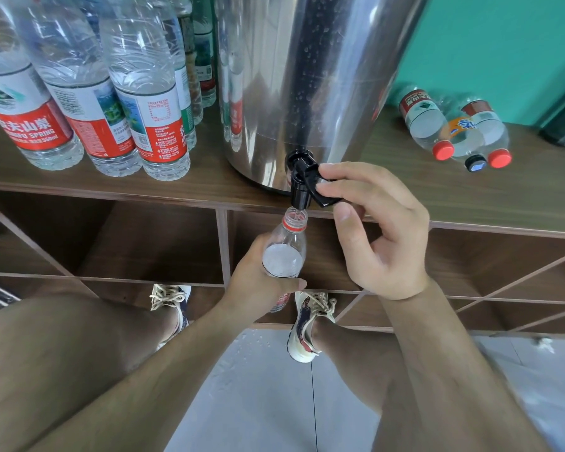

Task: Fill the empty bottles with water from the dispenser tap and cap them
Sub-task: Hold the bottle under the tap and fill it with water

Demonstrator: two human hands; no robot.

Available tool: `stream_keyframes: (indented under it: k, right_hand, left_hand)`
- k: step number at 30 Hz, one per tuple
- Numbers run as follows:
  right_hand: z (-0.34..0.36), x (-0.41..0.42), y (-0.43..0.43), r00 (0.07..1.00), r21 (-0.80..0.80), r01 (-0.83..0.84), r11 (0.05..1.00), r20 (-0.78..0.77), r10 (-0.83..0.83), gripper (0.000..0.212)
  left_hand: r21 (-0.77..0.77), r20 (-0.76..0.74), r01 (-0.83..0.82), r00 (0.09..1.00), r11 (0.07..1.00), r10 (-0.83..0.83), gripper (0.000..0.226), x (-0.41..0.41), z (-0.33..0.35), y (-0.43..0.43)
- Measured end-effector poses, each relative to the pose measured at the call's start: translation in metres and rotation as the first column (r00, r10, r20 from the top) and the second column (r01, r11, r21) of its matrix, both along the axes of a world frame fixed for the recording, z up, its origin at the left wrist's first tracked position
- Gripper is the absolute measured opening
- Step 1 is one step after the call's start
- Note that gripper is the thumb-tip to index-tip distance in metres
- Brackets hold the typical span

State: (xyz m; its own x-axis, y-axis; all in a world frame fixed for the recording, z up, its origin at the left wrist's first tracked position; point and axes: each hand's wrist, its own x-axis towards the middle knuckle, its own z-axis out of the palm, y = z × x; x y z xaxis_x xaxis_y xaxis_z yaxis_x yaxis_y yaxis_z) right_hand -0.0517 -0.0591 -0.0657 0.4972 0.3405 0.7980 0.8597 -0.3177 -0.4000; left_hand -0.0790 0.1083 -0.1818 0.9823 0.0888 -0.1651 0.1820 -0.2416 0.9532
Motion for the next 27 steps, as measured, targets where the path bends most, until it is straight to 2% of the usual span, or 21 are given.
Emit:
stream_keyframes:
  k: [27]
  right_hand:
    - [0.0008, 0.0016, -0.0026, 0.999, -0.005, -0.035, 0.999, -0.007, 0.035, 0.029]
  left_hand:
    - [-0.037, 0.0, 0.001, 1.0, 0.999, -0.001, 0.082, -0.003, 0.0029, -0.0018]
